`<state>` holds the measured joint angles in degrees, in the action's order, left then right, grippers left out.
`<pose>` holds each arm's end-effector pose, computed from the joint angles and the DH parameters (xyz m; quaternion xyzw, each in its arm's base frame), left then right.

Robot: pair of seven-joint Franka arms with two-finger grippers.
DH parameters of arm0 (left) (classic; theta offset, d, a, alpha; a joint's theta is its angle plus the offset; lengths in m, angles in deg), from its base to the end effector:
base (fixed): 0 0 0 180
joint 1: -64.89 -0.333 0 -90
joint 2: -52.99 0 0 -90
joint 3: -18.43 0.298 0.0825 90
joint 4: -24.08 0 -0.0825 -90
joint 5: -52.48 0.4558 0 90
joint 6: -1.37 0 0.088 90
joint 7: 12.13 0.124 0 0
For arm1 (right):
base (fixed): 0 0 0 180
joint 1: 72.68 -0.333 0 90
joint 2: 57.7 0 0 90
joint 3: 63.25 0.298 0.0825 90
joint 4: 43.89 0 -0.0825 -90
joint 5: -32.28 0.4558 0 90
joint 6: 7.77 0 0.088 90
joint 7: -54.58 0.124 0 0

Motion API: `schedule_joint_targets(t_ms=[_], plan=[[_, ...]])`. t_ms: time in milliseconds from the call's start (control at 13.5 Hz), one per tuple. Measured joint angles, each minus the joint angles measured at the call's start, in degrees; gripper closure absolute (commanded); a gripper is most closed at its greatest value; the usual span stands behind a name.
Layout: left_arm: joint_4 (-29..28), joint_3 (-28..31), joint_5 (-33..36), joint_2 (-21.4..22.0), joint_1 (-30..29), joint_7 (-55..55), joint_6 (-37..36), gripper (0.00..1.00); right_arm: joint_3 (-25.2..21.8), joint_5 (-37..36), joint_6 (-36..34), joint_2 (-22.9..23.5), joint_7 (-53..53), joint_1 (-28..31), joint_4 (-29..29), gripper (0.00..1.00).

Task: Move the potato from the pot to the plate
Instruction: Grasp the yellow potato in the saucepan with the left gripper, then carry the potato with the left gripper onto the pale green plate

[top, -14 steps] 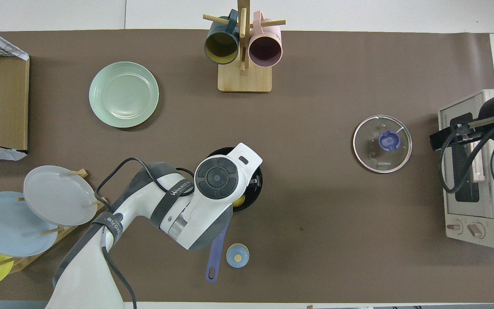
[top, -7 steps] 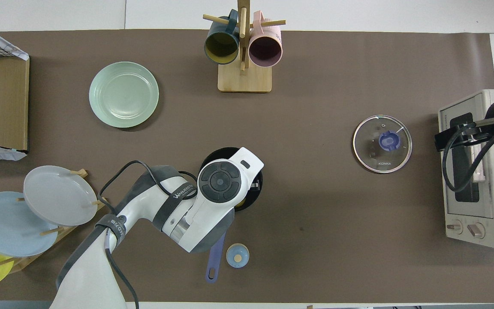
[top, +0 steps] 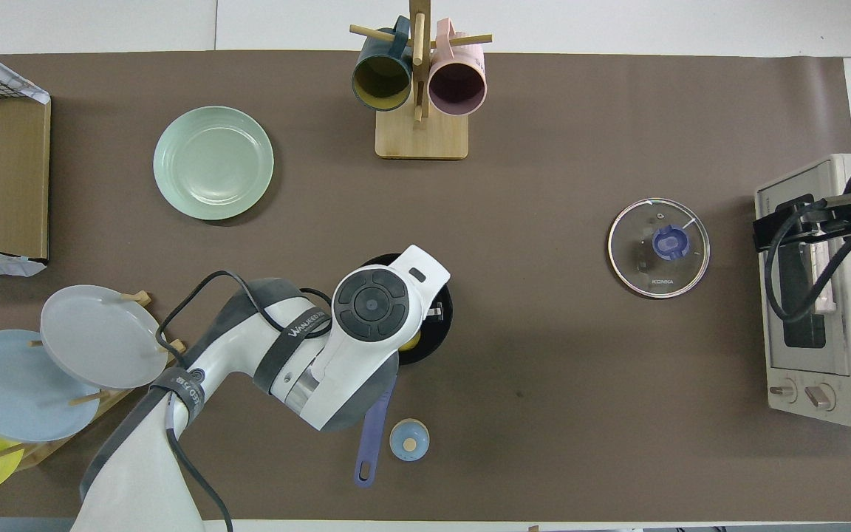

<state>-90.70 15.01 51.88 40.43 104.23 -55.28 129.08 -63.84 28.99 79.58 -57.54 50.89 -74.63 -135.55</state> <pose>0.4745 -0.4392 0.2719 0.9999 0.0073 -0.0048 0.0101 0.6196 0.0074 0.5685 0.9979 0.0438 -0.0396 0.0279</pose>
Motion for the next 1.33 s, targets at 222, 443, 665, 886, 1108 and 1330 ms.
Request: schedule_joint_targets(t_ms=[222, 443, 665, 886, 1108, 1330], plan=[[10.3, 0.5, -1.2, 5.1, -7.0, 4.1, -15.4, 1.0, 0.0, 0.0, -0.2, 0.0, 0.0, 0.0, 0.0, 0.0], [20.1, 1.0, -3.1, 6.1, -16.7, 13.1, -24.1, 1.0, -0.1, 0.0, -0.1, -0.3, 0.0, 0.0, 0.0, 0.0], [21.5, 1.2, -3.3, 3.2, -25.1, 24.3, -24.1, 1.0, -0.3, 0.0, 0.1, -0.4, 0.0, 0.1, 0.0, 0.0], [25.1, 1.2, -3.0, -2.8, -29.8, 31.4, -23.5, 1.0, -0.5, 0.4, 0.1, -0.4, 0.0, 0.1, 0.0, 0.0], [29.9, 1.2, -1.5, -11.9, -32.5, 36.4, -18.4, 1.0, -0.6, 0.9, 0.1, -0.4, 0.1, 0.1, 0.0, 0.0], [31.6, 1.2, 1.4, -20.3, -33.1, 37.6, -8.5, 1.0, -0.8, 0.9, 0.1, -0.5, 0.7, 0.3, 0.0, 0.0]])
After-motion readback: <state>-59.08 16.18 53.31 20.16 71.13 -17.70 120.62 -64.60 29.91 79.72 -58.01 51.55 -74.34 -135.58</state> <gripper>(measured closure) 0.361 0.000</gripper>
